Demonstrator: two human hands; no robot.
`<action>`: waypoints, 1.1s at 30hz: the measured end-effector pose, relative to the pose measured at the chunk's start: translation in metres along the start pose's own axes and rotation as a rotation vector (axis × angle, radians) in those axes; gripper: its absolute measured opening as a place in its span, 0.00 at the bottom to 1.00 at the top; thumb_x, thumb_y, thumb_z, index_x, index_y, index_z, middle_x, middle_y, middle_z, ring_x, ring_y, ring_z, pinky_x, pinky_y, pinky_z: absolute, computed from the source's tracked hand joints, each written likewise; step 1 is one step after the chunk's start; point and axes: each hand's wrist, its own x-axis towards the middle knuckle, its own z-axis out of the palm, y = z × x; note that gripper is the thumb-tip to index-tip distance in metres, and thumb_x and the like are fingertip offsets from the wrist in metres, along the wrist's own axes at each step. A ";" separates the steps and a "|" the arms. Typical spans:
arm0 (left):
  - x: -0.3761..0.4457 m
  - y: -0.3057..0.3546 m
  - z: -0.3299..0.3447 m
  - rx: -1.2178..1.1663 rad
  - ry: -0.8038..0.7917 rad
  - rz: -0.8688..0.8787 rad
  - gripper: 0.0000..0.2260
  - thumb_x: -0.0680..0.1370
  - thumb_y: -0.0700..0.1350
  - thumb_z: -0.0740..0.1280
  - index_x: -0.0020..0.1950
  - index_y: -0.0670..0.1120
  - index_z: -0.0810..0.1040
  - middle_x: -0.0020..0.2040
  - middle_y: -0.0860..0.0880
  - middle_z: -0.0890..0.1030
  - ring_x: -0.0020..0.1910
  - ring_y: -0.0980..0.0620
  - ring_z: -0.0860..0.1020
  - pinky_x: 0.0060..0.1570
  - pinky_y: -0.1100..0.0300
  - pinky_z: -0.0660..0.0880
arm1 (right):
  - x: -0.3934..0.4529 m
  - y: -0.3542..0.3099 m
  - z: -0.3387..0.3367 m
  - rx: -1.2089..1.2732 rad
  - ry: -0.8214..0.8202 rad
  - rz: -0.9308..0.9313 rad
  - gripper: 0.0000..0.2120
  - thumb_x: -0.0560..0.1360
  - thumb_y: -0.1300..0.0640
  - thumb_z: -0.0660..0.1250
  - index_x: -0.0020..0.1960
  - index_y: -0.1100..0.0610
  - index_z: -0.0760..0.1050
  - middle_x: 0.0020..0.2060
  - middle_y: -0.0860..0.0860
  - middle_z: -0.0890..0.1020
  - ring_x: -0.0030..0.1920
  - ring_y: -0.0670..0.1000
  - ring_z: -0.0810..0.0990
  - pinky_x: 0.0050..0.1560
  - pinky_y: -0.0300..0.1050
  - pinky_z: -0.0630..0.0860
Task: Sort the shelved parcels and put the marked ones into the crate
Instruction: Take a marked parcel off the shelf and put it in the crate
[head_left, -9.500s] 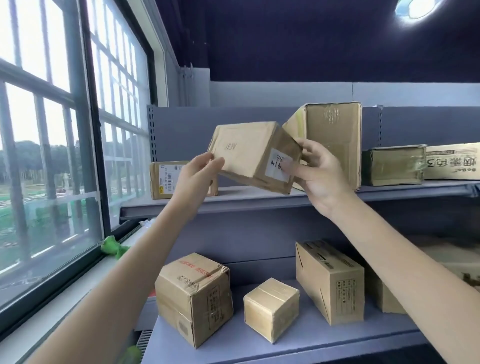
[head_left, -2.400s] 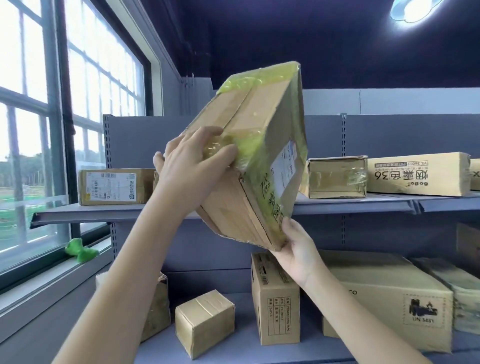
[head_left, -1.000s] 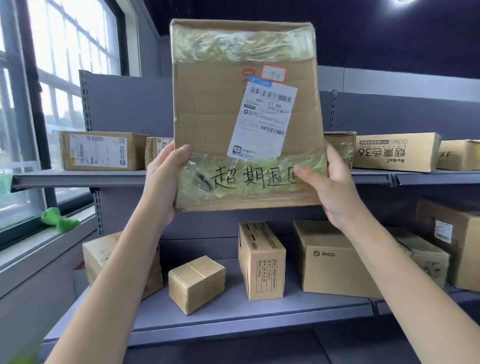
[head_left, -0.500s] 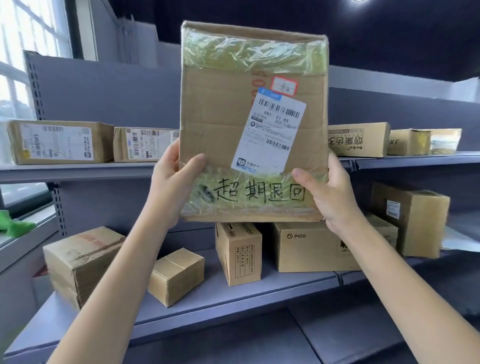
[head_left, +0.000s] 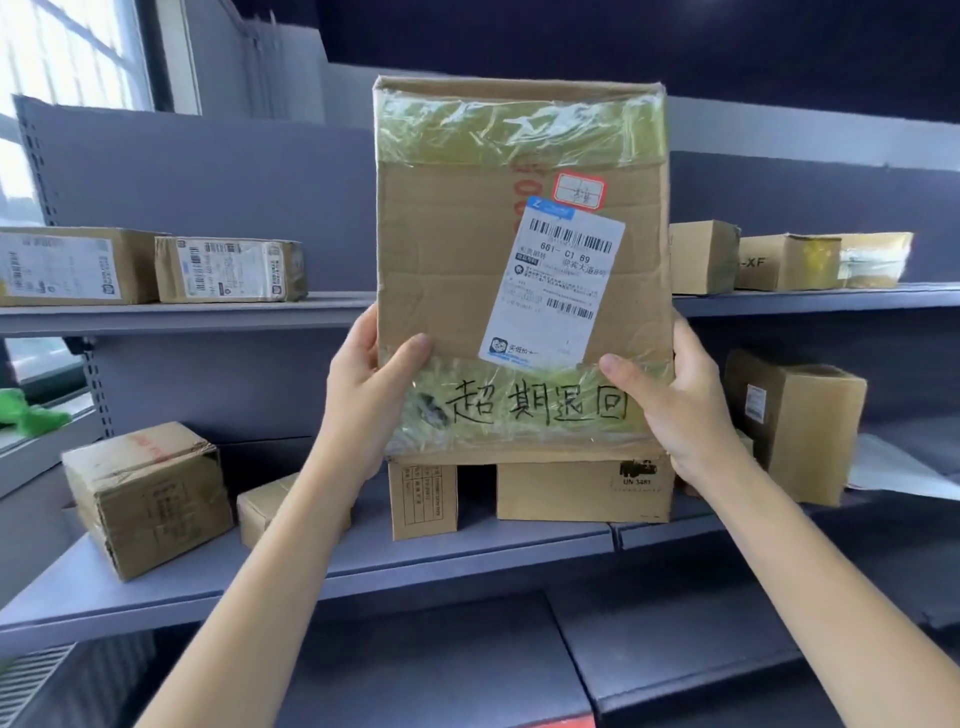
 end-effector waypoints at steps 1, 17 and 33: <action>-0.007 -0.002 0.012 0.009 0.003 -0.016 0.13 0.77 0.38 0.64 0.56 0.55 0.75 0.52 0.51 0.83 0.50 0.55 0.82 0.52 0.58 0.78 | -0.003 0.001 -0.014 0.000 -0.006 0.010 0.26 0.66 0.52 0.73 0.60 0.45 0.69 0.56 0.44 0.80 0.57 0.42 0.78 0.59 0.36 0.74; -0.115 -0.063 0.094 0.093 0.078 -0.240 0.17 0.75 0.39 0.63 0.64 0.47 0.73 0.58 0.48 0.81 0.57 0.50 0.79 0.57 0.57 0.75 | -0.082 0.074 -0.104 0.018 -0.079 0.258 0.27 0.68 0.60 0.74 0.63 0.52 0.68 0.53 0.40 0.78 0.53 0.34 0.77 0.54 0.28 0.73; -0.179 -0.199 0.123 0.194 0.069 -0.625 0.18 0.77 0.39 0.63 0.66 0.48 0.71 0.55 0.53 0.80 0.51 0.57 0.79 0.49 0.69 0.76 | -0.155 0.198 -0.125 -0.085 -0.102 0.597 0.25 0.66 0.56 0.71 0.59 0.39 0.68 0.49 0.30 0.79 0.54 0.34 0.77 0.51 0.25 0.71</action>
